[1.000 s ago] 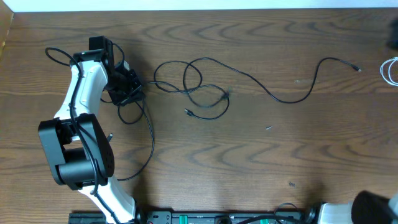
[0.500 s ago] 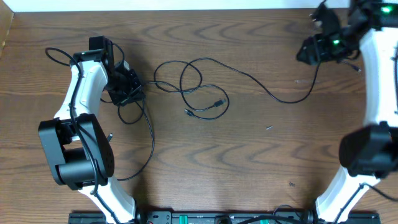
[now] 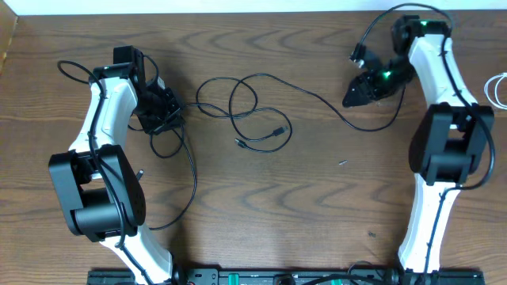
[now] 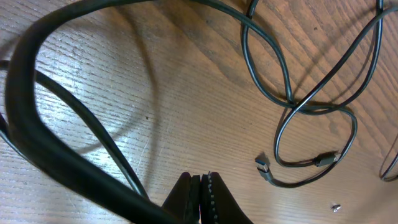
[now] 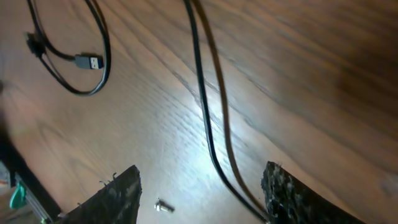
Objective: Untangle cables
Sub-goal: 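Release the cable and move the right gripper back toward center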
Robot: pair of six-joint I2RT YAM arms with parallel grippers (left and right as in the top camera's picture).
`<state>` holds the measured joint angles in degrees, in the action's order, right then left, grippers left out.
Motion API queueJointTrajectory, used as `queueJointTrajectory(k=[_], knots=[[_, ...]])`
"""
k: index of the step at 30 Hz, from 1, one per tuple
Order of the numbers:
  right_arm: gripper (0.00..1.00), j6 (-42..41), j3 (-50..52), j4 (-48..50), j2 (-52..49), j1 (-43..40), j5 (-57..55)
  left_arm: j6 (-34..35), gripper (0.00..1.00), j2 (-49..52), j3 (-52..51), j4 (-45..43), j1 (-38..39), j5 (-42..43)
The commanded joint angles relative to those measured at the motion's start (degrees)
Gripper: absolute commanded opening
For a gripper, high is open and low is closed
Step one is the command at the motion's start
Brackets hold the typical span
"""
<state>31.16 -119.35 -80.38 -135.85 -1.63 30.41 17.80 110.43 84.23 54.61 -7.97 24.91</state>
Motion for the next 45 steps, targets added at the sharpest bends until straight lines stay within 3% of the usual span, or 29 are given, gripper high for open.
queueJointTrajectory(k=[1, 19, 21, 24, 27, 30, 37, 43, 45], knots=[[0.59, 4.8, 0.1, -0.1, -4.0, 1.4, 6.7, -0.2, 0.07, 0.7, -0.4, 0.1, 0.1, -0.6], [0.57, 5.3, 0.2, 0.9, -11.5, 5.2, 9.2, -0.2, 0.07, 0.7, -0.4, 0.1, 0.1, -0.6], [0.53, 4.5, 0.3, 0.9, -12.6, 5.8, 9.2, -0.2, 0.08, 0.7, -0.4, 0.1, 0.1, -0.6], [0.39, 3.0, 0.3, 0.9, -14.5, 6.3, 9.2, -0.2, 0.08, 0.7, -0.4, 0.2, 0.1, -0.6], [0.14, 1.6, 0.3, 1.2, -15.5, 6.6, 8.9, -0.2, 0.07, 0.7, -0.4, 0.2, 0.1, -0.6], [0.01, -1.4, 0.1, 2.2, -15.3, 6.5, 9.0, -0.2, 0.08, 0.7, -0.4, 0.1, 0.1, -0.6], [0.01, -7.7, -3.4, 2.1, -11.4, 5.1, 9.0, -0.1, 0.08, 0.7, -0.4, 0.2, 0.1, -0.6], [0.01, -12.3, -9.8, 2.3, -0.3, 4.4, 7.8, -0.1, 0.08, 0.7, -0.4, 0.1, 0.1, -0.6], [0.01, -18.6, -13.8, 4.5, 7.1, 2.5, 6.2, -0.1, 0.07, 0.7, -0.4, 0.1, 0.1, -0.6]])
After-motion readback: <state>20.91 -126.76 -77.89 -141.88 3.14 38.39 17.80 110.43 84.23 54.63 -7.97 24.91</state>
